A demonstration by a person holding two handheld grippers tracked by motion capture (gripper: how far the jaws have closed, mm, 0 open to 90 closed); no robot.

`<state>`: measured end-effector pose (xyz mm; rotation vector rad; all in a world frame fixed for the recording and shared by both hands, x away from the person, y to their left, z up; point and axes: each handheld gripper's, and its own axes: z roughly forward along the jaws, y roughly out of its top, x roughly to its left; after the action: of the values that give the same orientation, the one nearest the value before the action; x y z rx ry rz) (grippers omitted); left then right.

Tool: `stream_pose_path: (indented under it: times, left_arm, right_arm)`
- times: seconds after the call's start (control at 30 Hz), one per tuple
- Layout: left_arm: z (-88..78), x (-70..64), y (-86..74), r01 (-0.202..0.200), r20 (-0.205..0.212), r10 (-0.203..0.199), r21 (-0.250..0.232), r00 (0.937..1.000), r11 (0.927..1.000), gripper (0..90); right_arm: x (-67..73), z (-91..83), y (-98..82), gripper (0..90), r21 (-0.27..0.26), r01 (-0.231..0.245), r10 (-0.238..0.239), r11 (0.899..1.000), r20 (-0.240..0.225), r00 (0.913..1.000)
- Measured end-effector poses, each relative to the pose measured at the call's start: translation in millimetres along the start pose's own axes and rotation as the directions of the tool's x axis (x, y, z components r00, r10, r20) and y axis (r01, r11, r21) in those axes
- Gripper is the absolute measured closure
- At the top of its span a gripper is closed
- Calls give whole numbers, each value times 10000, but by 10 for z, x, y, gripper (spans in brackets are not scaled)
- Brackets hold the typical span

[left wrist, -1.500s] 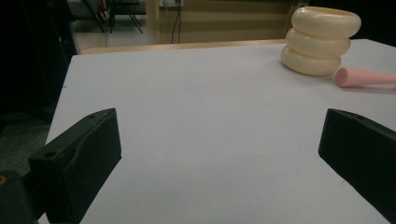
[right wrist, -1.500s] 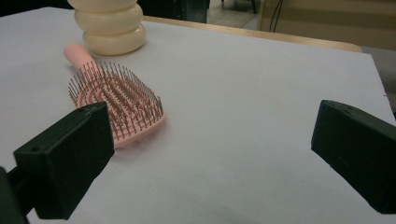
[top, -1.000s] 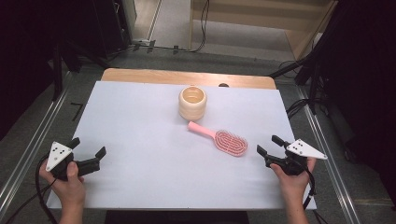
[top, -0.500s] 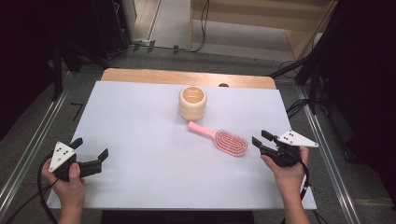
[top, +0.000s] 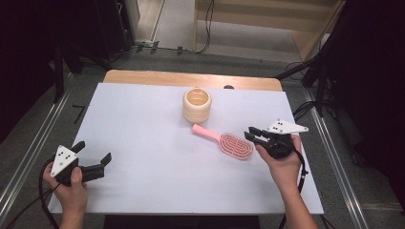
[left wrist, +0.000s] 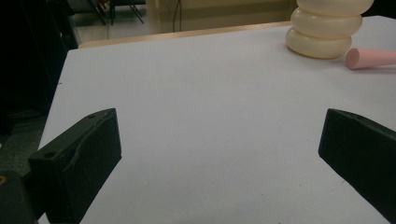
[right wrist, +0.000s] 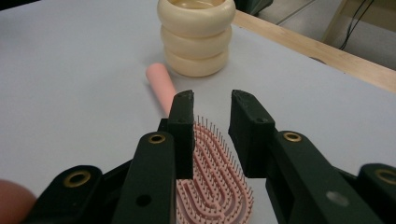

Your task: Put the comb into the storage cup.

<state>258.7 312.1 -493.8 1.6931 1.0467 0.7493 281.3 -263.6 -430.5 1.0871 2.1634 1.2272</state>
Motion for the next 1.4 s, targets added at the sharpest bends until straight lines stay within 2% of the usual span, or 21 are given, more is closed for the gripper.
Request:
stream_pose_path:
  times: [0.17, 0.2, 0.37, 0.43, 0.6, 0.9, 0.93, 0.97, 1.17, 1.33, 1.37, 1.4]
  left_arm:
    - [-3, 3, 0, 32, -2, -32, 6, 10000, 10000, 0]
    - [-3, 3, 0, 34, -16, -34, 8, 10000, 10000, 0]
    - [-3, 8, 0, 74, 4, -74, -13, 10000, 10000, 0]
    - [-3, 9, 0, 86, 18, -86, -25, 10000, 10000, 0]
    - [-16, 16, -2, 137, 79, -136, -123, 9999, 9998, 0]
    - [-12, 21, 0, 134, 115, -133, -111, 9998, 9998, 0]
    - [-12, 21, 0, 134, 115, -133, -111, 9998, 9998, 0]
    - [-12, 21, -1, 133, 145, -131, -131, 9998, 9998, 0]
    - [-12, 20, 0, 129, 206, -125, -168, 9997, 9998, 0]
    - [-10, 21, 2, 113, 194, -110, -157, 9998, 9998, 0]
    - [-8, 22, 2, 120, 190, -117, -155, 9998, 9998, 0]
    - [-8, 23, 4, 118, 187, -115, -140, 9998, 9998, 0]
  right_arm:
    - [17, 64, 104, 713, 222, 230, -228, 9995, -104, 9997]
    - [20, 95, 153, 750, 368, 327, -318, 9988, -253, 9992]
    - [49, 181, 278, 831, 858, 802, -770, 9931, -403, 9962]
    - [53, 224, 327, 862, 1021, 1017, -946, 9896, -719, 9929]
    - [76, 342, 443, 880, 1553, 1229, -1063, 9802, -1113, 9881]
    - [176, 634, 648, 881, 2723, 2156, -1774, 9378, -1579, 9714]
    - [176, 634, 648, 881, 2723, 2156, -1774, 9378, -1579, 9714]
    - [187, 724, 680, 881, 2945, 2362, -1918, 9260, -1720, 9662]
    - [188, 998, 743, 882, 3514, 2559, -1939, 9006, -2021, 9600]
    - [193, 1203, 778, 882, 3814, 2583, -1885, 8876, -2110, 9592]
    - [193, 1203, 778, 882, 3814, 2583, -1885, 8876, -2110, 9592]
    - [195, 1284, 784, 882, 3947, 2639, -1900, 8801, -2166, 9576]
